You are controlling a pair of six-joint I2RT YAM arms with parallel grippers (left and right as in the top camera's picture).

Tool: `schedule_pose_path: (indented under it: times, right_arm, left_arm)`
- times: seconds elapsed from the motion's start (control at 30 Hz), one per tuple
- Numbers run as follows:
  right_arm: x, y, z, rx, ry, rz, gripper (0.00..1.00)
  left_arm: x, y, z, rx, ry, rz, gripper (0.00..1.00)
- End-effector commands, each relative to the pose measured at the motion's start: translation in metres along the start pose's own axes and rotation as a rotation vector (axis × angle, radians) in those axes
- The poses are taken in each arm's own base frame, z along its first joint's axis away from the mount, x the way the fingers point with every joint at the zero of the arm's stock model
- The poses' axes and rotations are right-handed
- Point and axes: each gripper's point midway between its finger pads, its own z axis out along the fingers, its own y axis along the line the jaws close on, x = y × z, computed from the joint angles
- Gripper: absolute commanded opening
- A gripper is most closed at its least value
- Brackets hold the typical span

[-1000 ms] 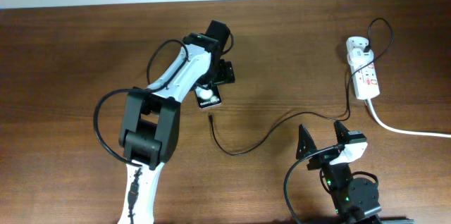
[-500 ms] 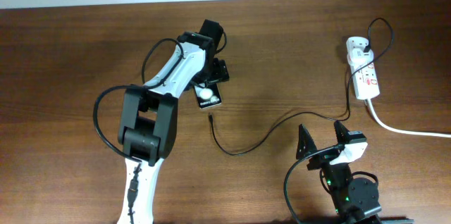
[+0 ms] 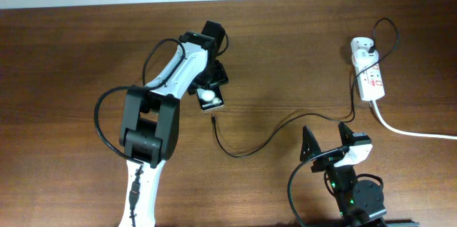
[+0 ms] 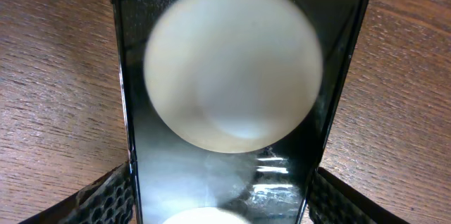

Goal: Plug charger to phone and switch on socket
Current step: 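Lower the left gripper and grasp the phone by its sides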

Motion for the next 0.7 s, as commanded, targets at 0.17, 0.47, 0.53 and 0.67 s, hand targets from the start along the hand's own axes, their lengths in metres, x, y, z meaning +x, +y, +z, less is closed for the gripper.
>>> schedule_pose_path:
  times: [0.17,0.47,0.53,0.67]
  right_arm:
    - [0.002,-0.004,0.000,0.018,0.001,-0.004,0.99]
    - [0.002,-0.004,0.000,0.018,0.001,-0.004,0.99]
    - [0.002,-0.004,0.000,0.018,0.001,-0.004,0.99]
    - [0.002,-0.004,0.000,0.018,0.001,-0.004,0.99]
  left_arm:
    - [0.017,0.002,0.030,-0.008,0.092,-0.019,0.59]
    - [0.009,-0.009,0.005,0.029,0.087,-0.018,0.39]
    - [0.006,-0.013,-0.007,0.036,0.079,-0.002,0.35]
    - [0.010,-0.026,-0.015,0.044,0.066,0.027,0.34]
